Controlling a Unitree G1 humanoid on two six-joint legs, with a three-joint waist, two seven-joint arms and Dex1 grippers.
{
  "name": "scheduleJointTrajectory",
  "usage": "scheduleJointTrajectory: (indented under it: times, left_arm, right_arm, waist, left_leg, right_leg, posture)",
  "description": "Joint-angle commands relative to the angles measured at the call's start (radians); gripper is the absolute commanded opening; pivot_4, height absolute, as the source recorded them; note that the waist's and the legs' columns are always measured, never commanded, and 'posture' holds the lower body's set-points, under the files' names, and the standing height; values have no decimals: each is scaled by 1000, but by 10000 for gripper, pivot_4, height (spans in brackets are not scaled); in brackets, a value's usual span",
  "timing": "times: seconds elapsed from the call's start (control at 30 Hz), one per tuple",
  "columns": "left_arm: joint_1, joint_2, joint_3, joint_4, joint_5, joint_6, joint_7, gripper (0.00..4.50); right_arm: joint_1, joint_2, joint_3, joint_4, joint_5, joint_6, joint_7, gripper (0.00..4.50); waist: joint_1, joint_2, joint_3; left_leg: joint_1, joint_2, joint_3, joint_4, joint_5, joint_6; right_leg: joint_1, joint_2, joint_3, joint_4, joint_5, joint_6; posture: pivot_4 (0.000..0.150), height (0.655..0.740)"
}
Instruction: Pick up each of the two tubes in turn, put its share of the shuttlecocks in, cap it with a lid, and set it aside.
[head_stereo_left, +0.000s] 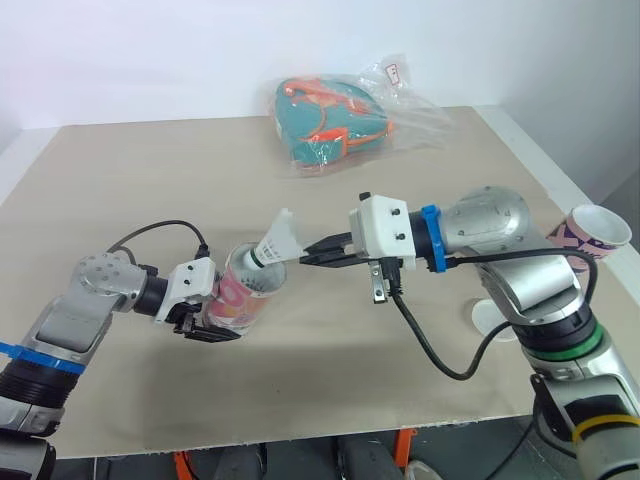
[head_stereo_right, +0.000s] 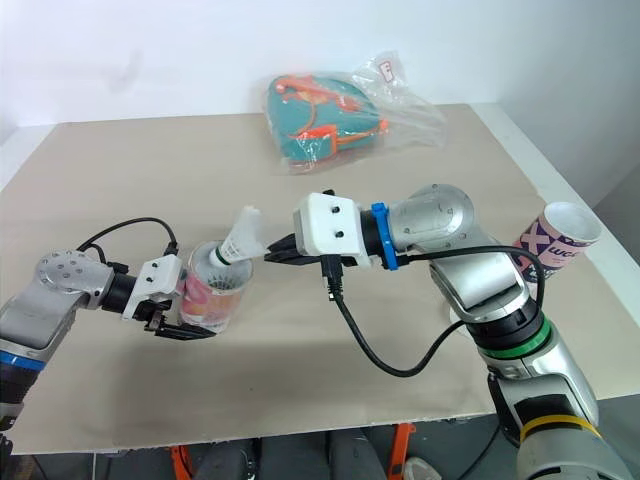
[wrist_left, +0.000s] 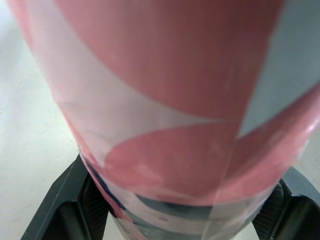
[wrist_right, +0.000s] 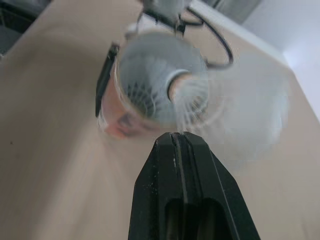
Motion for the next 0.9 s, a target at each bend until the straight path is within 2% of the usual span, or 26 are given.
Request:
scheduleJointTrajectory:
  times: [0.03, 0.07, 0.17, 0.27, 0.33, 0.47, 0.57, 0.73, 0.77, 0.8, 0.9]
  left_arm:
    - [-15, 6, -5, -2, -3, -1, -11, 30847]
    - [-16, 6, -6, 0, -3, -2, -11, 30847]
    - [-17, 8, -7, 3, -2, -4, -13, 30847]
    - [-21, 11, -8, 11, 3, -13, -18, 30847]
    - [-25, 15, -9, 17, 7, -20, -23, 30847]
    - [-46, 30, -8, 36, 13, -28, -46, 30847]
    - [-71, 43, -9, 57, 21, -37, -67, 30847]
    - [-100, 51, -14, 95, 32, -55, -96, 30847]
    - [-106, 51, -15, 102, 35, -58, -102, 30847]
    - [-114, 52, -16, 109, 37, -60, -107, 30847]
    - [-131, 51, -20, 128, 42, -67, -120, 30847]
  right_arm:
    - [-25, 12, -41, -7, 57, 34, 22, 10218]
    - [-25, 17, -54, -17, 88, 50, 32, 13626]
    - [-31, 47, -113, -36, 211, 122, 34, 29352]
    - [-28, 61, -168, -18, 291, 170, 29, 41032]
    - [-28, 65, -191, 9, 309, 189, 14, 41032]
    - [-41, 69, -155, 94, 223, 178, -34, 41032]
    - [-33, 122, -104, 143, 159, 153, -82, 32992]
    - [-41, 169, -24, 196, 67, 99, -79, 10004]
    - [-54, 182, -20, 208, 66, 93, -72, 3059]
    - [-70, 194, -16, 219, 66, 91, -63, 449]
    - [-104, 216, -7, 242, 66, 95, -36, 449]
  waist:
    - [0, 0, 0]
    - [0, 0, 0]
    - [0, 0, 0]
    - [0, 0, 0]
    - [0, 0, 0]
    - [-3, 0, 0]
    - [-4, 0, 0]
    - [-5, 0, 0]
    - [-5, 0, 0]
    - [-5, 0, 0]
    - [-5, 0, 0]
  left_leg:
    - [0, 0, 0, 0, 0, 0]
    - [0, 0, 0, 0, 0, 0]
    - [0, 0, 0, 0, 0, 0]
    - [0, 0, 0, 0, 0, 0]
    - [0, 0, 0, 0, 0, 0]
    - [0, 0, 0, 0, 0, 0]
    - [0, 1, 0, 0, 0, 0]
    - [-1, 1, 0, -1, 0, 0]
    - [-3, 1, 0, -1, 0, 0]
    - [-3, 1, 0, -1, 0, 0]
    - [-4, 1, 0, -1, 0, 0]
  right_leg:
    - [0, 0, 0, 0, 0, 0]
    - [0, 0, 0, 0, 0, 0]
    - [0, 0, 0, 0, 0, 0]
    - [0, 0, 0, 0, 0, 0]
    - [0, 0, 0, 0, 0, 0]
    - [0, 1, 0, 0, 1, -1]
    - [-1, 2, 0, 0, 1, -1]
    - [-3, 2, 0, 1, 0, -2]
    - [-4, 2, 0, 1, 0, -2]
    - [-4, 2, 0, 1, 0, -2]
    - [-5, 2, 0, 1, 3, -7]
  posture:
    - [1500, 7387]
    - [1500, 7387]
    - [1500, 7387]
    - [1500, 7387]
    - [1500, 7387]
    - [1500, 7387]
    - [1500, 7387]
    - [1500, 7387]
    - [1500, 7387]
    - [1500, 7387]
    - [1500, 7387]
